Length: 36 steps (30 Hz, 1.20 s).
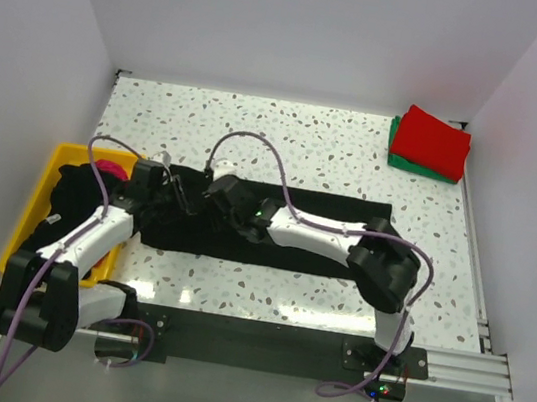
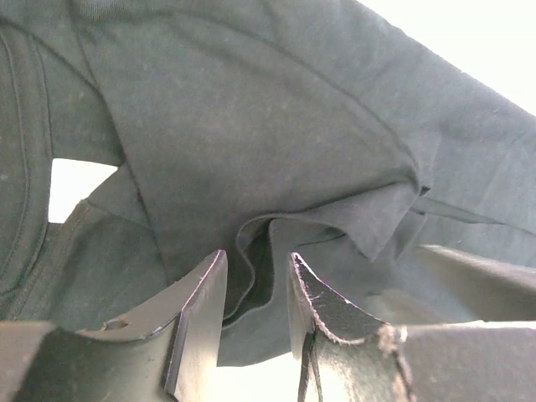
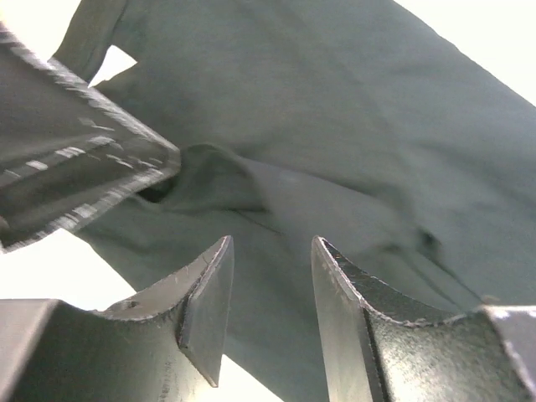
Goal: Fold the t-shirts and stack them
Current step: Fold the tshirt
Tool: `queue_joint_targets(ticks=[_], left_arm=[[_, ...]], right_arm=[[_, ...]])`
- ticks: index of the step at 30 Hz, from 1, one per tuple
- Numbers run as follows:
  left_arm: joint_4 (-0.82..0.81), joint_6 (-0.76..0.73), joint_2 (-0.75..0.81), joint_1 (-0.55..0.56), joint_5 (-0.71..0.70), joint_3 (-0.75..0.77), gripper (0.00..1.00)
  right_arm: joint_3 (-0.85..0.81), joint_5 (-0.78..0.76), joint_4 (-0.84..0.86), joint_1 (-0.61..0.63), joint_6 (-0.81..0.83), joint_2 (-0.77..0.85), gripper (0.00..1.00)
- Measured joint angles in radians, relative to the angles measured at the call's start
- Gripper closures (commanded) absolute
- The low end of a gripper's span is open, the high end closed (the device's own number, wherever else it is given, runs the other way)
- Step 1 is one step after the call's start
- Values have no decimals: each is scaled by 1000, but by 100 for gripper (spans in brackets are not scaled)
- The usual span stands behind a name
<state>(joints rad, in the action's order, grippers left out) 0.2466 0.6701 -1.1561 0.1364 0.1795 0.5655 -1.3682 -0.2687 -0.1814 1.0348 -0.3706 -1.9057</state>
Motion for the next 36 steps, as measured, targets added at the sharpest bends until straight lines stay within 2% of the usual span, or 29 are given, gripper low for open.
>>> queue_joint_targets(ticks=[5,13,18,23,25,27,36], left_arm=[[2,0,0,0,2,-29,60],[-6,0,0,0,21,-54,62],[-8,0,0,0,32,-57,69],[-19,1,4,0,48,-58,82],[-22,0,6,0,56,-58,88],[-22,-1,10,0,64,-60,90],[-22,-1,17,0,80,-72,98]], right_arm=[[-100,-84,-28,76,66,-119,53],[-142,-222,-50,77,95,-151,55],[-150,-246,-51,75,103,-181,68],[-148,-261,-50,75,100,-184,81],[-140,-264,-51,75,98,-183,77],[-124,-263,-52,75,92,-179,66],[-64,-248,-50,75,68,-140,54]])
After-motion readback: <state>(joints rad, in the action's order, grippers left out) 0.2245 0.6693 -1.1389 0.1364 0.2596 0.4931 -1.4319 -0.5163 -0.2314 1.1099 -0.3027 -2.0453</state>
